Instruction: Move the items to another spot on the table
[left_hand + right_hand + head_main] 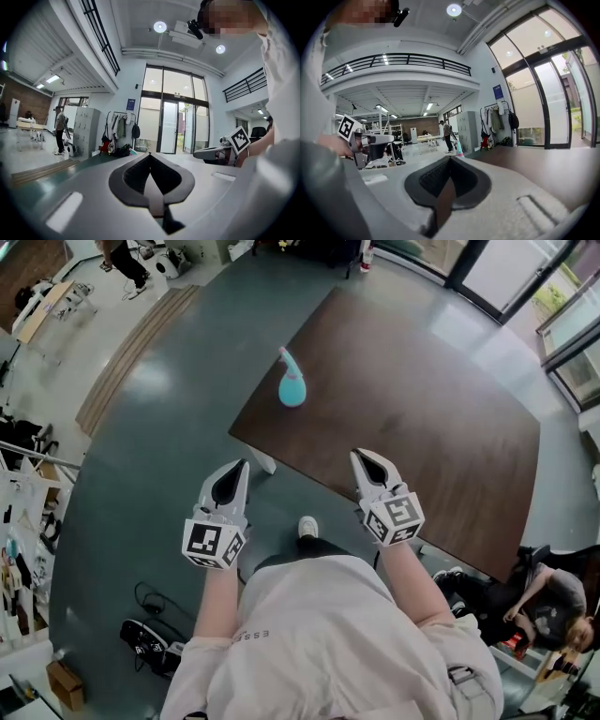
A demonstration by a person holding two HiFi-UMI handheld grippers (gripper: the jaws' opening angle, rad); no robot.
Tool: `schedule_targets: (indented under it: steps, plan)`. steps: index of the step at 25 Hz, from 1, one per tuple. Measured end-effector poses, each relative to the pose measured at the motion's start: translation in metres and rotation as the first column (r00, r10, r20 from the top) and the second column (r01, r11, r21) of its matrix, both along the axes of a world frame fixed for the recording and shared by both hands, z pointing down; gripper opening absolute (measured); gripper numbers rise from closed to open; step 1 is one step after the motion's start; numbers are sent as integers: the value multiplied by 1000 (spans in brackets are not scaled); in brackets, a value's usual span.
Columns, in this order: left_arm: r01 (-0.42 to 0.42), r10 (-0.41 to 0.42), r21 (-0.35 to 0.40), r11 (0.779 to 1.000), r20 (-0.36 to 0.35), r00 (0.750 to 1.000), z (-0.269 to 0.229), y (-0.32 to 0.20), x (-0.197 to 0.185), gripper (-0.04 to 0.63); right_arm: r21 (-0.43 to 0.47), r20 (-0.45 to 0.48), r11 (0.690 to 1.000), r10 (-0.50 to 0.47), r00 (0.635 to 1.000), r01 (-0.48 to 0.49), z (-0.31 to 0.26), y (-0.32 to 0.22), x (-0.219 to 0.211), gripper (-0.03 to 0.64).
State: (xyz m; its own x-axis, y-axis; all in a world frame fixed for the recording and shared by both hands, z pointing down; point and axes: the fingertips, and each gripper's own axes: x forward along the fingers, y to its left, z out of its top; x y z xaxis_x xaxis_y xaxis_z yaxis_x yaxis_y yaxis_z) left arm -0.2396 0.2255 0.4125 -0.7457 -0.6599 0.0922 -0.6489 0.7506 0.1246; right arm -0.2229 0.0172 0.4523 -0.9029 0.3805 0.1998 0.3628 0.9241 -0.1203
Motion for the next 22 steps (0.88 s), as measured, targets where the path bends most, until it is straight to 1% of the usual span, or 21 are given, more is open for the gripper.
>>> schedule_targets:
  steps: [2, 5, 9, 12, 14, 16, 21, 22]
  plan:
    - [23, -23, 1, 1000, 0, 1000, -2, -3, -19, 15, 14, 11, 1000, -22, 1000, 22, -6, -5, -25, -9]
    - [39, -39, 26, 999, -6, 999, -8, -8, -47, 15, 19, 15, 998, -52, 999, 52, -10, -4, -60, -9]
    - [31, -31, 11, 999, -20, 999, -4, -12, -81, 15, 18, -2, 996, -91, 996, 91, -7, 8, -96, -9]
    - [8, -7, 13, 1000, -44, 999, 5, -8, -103, 15, 9, -24, 994, -112, 993, 112, 2, 25, -114, -9]
    - [-5, 5, 15, 1000, -47, 999, 9, -4, -121, 15, 4, -35, 993, -121, 992, 121, 9, 36, -129, -9]
    - [-18, 19, 27, 999, -54, 998, 17, 0, -141, 15, -3, -49, 993, -120, 992, 120, 16, 47, -147, 65]
    - [-82, 85, 35, 996, -103, 991, 32, 5, -185, 15, 0, -93, 994, -111, 989, 112, 32, 73, -184, 207]
    - [-87, 91, 37, 996, -111, 990, 33, 7, -195, 15, 4, -105, 994, -111, 988, 113, 35, 77, -192, 226]
